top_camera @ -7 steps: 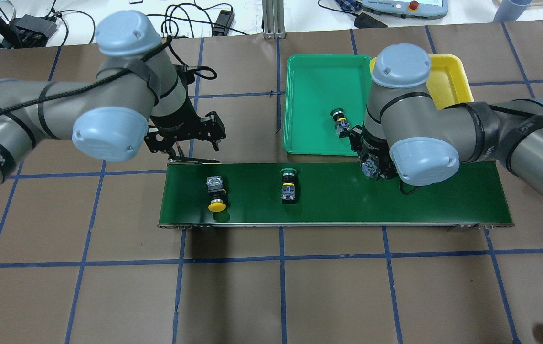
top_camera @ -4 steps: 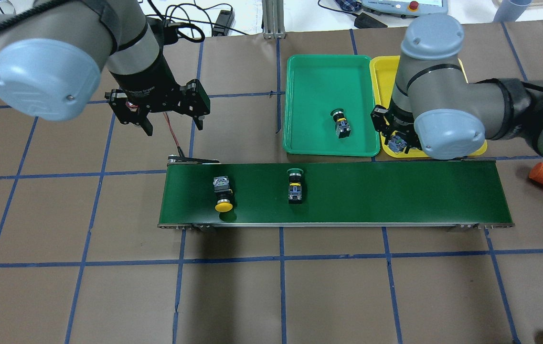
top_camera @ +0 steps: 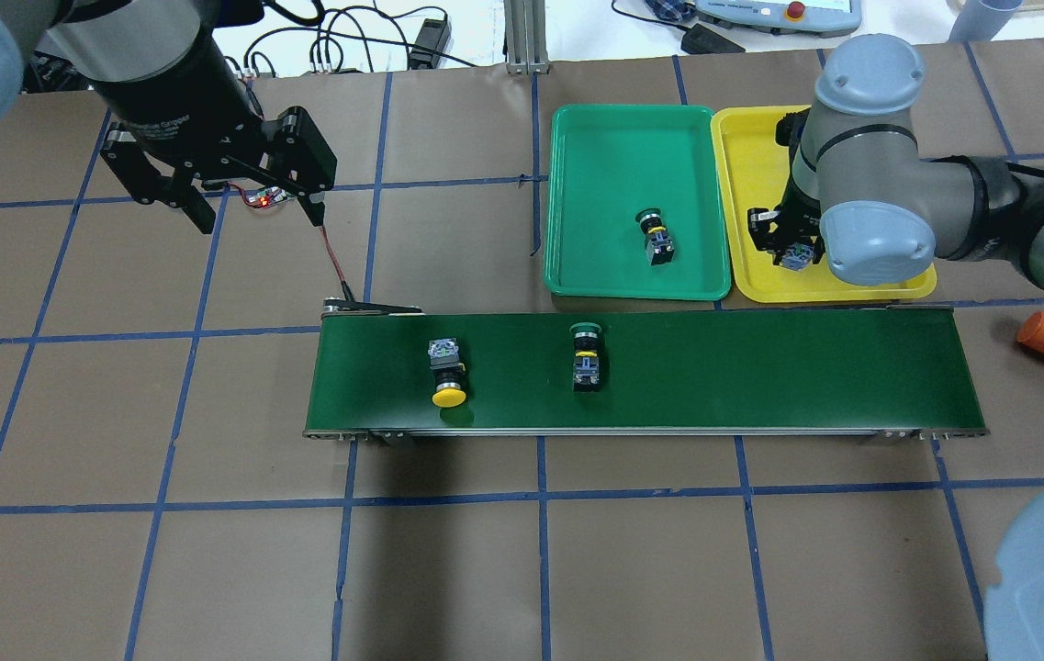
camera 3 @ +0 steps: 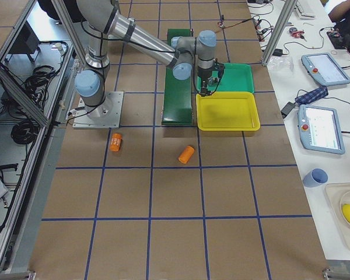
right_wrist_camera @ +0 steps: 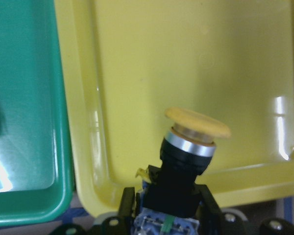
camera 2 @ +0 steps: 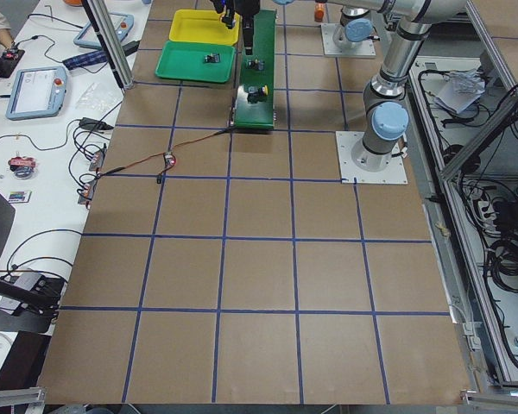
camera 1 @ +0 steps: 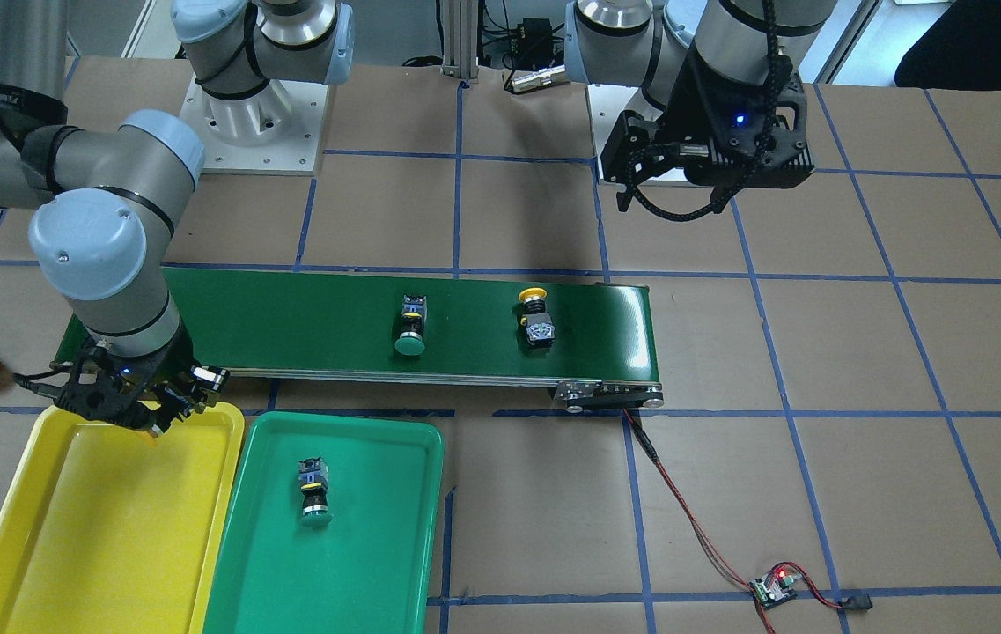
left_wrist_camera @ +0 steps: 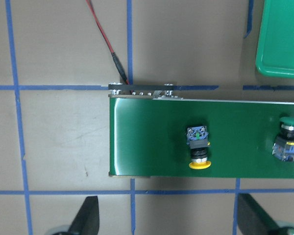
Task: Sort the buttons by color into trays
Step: 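Carry the yellow button into the yellow tray and open right gripper while left lifts away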
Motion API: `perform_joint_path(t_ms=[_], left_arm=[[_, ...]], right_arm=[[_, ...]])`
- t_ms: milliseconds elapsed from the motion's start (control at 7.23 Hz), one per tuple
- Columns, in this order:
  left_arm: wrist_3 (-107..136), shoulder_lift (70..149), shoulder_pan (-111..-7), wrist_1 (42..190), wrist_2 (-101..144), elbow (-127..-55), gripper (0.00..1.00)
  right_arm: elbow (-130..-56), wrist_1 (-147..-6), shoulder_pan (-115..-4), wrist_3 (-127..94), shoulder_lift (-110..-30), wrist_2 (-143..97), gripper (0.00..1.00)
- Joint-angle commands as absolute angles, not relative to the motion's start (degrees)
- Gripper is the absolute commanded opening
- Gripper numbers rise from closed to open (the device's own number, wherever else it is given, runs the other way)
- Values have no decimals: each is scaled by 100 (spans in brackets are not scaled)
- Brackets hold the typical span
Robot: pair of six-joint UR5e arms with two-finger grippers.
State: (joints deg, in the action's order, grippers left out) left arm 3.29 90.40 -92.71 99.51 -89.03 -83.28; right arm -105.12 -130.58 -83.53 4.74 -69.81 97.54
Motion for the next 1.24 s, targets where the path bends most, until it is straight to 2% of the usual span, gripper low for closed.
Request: perform_joint_path(t_ms=[0,138,415,830,1106], left_arm=[[-189,8808,-9185,10177,-8886,-8428,100],[-124,8815,-9185,10300,-8929,-8429,100],[-97,8991,-9185,10204,-8895,-8464,100],[-106,8850,-9123,10170,-8860,-8569,100],[-211,8885,-8896,9634,-8895,-8727,100]], right_arm=[[-10486,-13421,-7720,2043,-6558,9642,0],[-10433,-13430,-7656,2474,-6504,9537,0],[-10415,-13430,-7655,2540,-6521,9406,100],[-10406,-13377,-7725,2479,-6731,9220,100],[-10459,-12610,-7760,2444,-7484,8663,100]])
